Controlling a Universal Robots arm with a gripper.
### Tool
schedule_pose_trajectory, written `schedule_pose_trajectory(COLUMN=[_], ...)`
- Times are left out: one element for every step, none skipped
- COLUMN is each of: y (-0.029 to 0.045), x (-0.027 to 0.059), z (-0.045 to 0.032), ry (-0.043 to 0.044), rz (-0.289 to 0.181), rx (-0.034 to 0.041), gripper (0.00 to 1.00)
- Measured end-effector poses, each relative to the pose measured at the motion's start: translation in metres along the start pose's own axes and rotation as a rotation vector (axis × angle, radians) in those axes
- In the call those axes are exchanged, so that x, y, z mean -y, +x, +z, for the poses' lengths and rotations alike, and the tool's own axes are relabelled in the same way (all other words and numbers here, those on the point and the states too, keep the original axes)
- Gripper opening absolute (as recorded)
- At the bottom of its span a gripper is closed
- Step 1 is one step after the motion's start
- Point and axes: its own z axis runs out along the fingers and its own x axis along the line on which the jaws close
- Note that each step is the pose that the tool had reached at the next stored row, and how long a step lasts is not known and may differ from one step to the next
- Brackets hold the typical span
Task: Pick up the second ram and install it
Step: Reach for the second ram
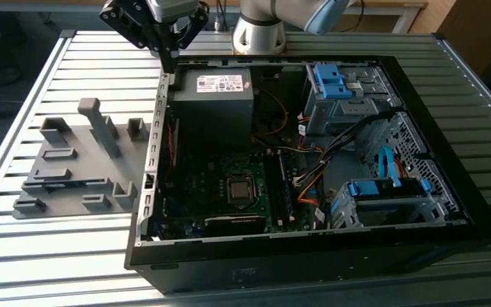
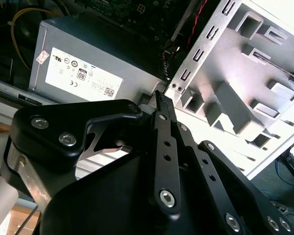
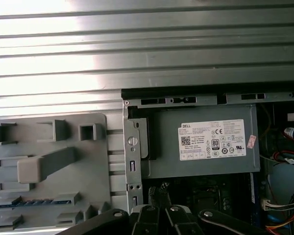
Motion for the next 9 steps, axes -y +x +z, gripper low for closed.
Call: schedule_pose_trajectory(y=[0.0005,0.001,0.0015,0.002,0.0026,0.0033,0.004,0.0048,0.0056], x=[0.0,0.0001,0.0001,0.0002,0.0002,0.0003,0.0003,0.0004,0.0005], z=[0.0001,0.0001,0.0002,0.0003,0.0003,0.0004,0.0005,0.0005,0.0005], ry=[0.0,0.0,0.0002,0.0001,0.0002,0.0001,0.0001,0.0002,0.0002], rz=[0.0,0.0,0.0,0.0,0.0,0.0,0.0,0.0,0.0], rx=[0.0,-0.0001,-0.0003,-0.0003,-0.0005,-0.0005,-0.0006,-0.0007,-0.0007], gripper=[0.11,0.11,0.11,0.11,0.11,0.11,0.11,0.11,0.11])
